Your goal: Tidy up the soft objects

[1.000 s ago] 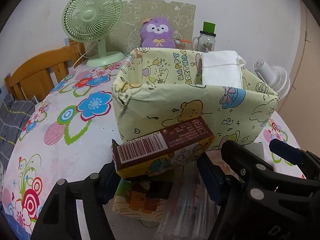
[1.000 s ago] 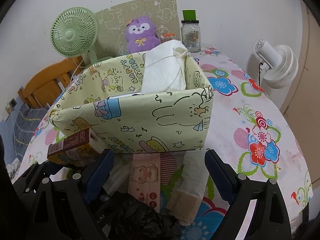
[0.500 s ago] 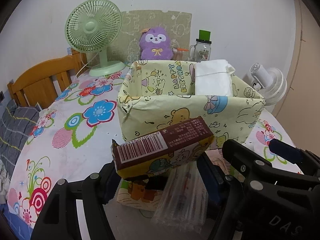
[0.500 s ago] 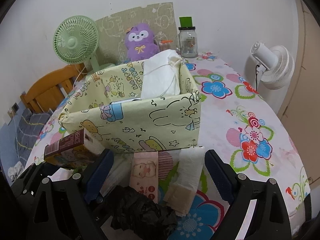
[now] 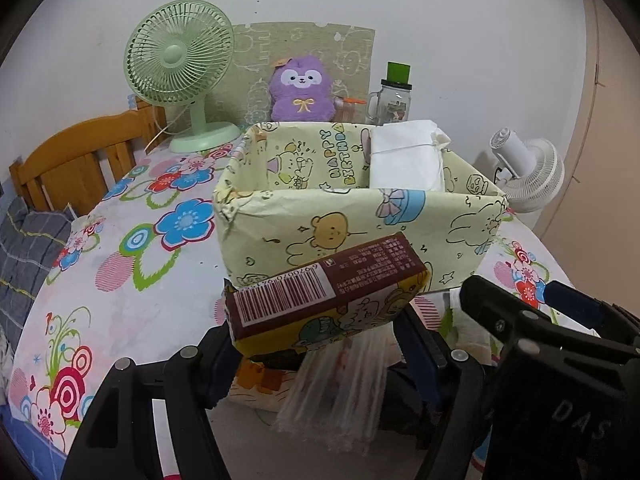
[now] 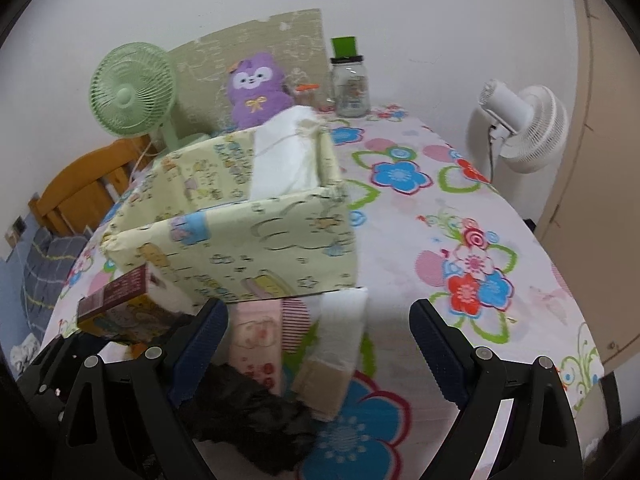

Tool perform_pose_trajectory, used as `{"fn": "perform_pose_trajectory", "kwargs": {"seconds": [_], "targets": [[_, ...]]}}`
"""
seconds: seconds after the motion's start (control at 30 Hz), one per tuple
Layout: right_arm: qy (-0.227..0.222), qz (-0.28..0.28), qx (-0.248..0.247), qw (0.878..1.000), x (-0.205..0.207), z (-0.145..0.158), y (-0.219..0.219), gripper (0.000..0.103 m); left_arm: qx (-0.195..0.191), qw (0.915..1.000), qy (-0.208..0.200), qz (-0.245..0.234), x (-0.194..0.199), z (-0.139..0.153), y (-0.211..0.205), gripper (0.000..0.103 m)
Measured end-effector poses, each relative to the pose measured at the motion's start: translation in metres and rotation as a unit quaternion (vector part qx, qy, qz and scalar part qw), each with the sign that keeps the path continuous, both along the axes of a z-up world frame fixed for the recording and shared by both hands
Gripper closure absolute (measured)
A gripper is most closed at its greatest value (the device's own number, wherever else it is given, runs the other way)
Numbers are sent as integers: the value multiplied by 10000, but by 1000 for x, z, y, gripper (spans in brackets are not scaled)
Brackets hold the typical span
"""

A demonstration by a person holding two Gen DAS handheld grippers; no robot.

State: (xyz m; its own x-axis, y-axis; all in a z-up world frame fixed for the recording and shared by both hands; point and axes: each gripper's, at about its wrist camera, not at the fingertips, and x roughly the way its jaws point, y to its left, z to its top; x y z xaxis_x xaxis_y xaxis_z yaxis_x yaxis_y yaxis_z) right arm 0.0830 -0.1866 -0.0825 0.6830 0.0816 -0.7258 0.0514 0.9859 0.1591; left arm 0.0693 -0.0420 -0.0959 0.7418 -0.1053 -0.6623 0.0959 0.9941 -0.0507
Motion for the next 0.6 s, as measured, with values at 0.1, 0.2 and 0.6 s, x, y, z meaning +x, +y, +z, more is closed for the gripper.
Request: {"fn": "perform_pose_trajectory", "kwargs": {"seconds": [0.1, 0.2, 0.6], "targets": [[86, -137, 34, 9999, 3, -5, -9, 9, 68, 10000, 29, -63, 1, -1, -7, 30], [217, -207, 71, 9995, 7, -13, -15, 17, 190, 9997, 106, -120, 5, -5, -16, 29], [570, -211, 36, 9981, 24, -38, -21, 29, 538, 9976, 361, -249, 17, -21, -39, 30]]}}
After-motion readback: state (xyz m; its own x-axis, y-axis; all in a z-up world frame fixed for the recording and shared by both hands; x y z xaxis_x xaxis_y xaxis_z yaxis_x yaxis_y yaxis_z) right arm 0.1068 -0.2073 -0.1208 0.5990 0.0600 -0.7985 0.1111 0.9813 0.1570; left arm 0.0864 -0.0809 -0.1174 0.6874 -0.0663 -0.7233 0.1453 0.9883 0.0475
